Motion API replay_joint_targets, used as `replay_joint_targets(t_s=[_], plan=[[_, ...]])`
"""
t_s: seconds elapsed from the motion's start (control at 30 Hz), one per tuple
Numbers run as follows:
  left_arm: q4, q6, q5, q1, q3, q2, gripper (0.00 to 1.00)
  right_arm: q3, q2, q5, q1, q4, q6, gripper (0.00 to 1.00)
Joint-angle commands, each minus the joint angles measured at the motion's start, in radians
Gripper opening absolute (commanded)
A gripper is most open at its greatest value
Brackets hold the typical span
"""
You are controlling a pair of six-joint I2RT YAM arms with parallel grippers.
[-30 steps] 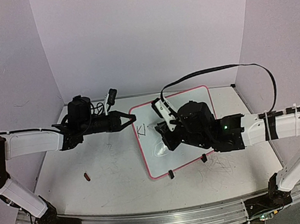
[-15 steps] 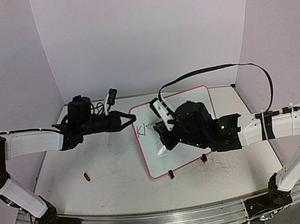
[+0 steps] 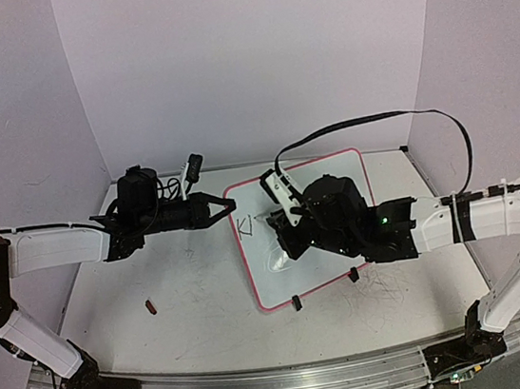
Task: Write a sentence on the whiteboard
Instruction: Write on the whiteboard with the whiteboard.
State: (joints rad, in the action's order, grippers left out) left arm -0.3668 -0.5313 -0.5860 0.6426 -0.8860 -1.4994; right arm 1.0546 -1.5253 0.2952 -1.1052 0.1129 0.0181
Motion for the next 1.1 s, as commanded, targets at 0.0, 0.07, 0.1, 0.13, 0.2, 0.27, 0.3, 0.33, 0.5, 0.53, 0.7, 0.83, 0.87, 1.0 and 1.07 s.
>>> replay_joint_targets(t_s=[0.0,0.07,0.1,0.13,0.2,0.27,0.3,0.33,0.5,0.53,0.7,0.83,0.87,1.0,1.07], plan=[[-0.011,-0.03,0.018,-0.006,-0.004,0.038,0.0,0.047,-0.022,0.022,0.005,0.035,-0.009,0.0],[-0.011,-0.03,0.018,-0.006,-0.004,0.037,0.0,0.045,-0.023,0.025,0.005,0.036,-0.01,0.0],[-0.011,-0.03,0.018,-0.006,-0.003,0.038,0.0,0.043,-0.023,0.026,0.005,0.036,-0.01,0.0],[-0.011,-0.029,0.018,-0.006,-0.002,0.039,0.0,0.04,-0.022,0.026,0.005,0.035,-0.01,0.0],[-0.011,-0.028,0.02,-0.006,-0.001,0.039,0.0,0.036,-0.018,0.026,0.004,0.031,-0.009,0.0],[-0.011,-0.028,0.021,-0.006,0.0,0.038,0.0,0.031,-0.014,0.025,0.004,0.026,-0.006,0.0],[-0.011,-0.028,0.021,-0.006,0.0,0.038,0.0,0.028,-0.012,0.024,0.005,0.023,-0.003,0.0],[-0.011,-0.028,0.02,-0.006,-0.002,0.038,0.0,0.024,-0.011,0.021,0.005,0.021,-0.002,0.0],[-0.011,-0.029,0.02,-0.006,-0.004,0.037,0.0,0.006,0.001,0.01,0.003,0.006,0.013,0.0],[-0.01,-0.028,0.02,-0.006,-0.004,0.037,0.0,0.001,0.004,0.008,0.002,0.003,0.016,0.0],[-0.011,-0.027,0.021,-0.006,-0.001,0.038,0.0,-0.021,0.018,-0.003,-0.005,-0.009,0.027,0.0],[-0.011,-0.027,0.02,-0.006,-0.002,0.036,0.0,-0.03,0.025,-0.004,-0.009,-0.015,0.032,0.0],[-0.011,-0.027,0.02,-0.006,-0.003,0.035,0.0,-0.031,0.026,-0.005,-0.01,-0.016,0.034,0.0],[-0.011,-0.026,0.019,-0.006,-0.005,0.035,0.0,-0.036,0.027,-0.008,-0.016,-0.018,0.038,0.0],[-0.011,-0.027,0.019,-0.006,-0.004,0.036,0.0,-0.039,0.028,-0.01,-0.018,-0.02,0.04,0.0]])
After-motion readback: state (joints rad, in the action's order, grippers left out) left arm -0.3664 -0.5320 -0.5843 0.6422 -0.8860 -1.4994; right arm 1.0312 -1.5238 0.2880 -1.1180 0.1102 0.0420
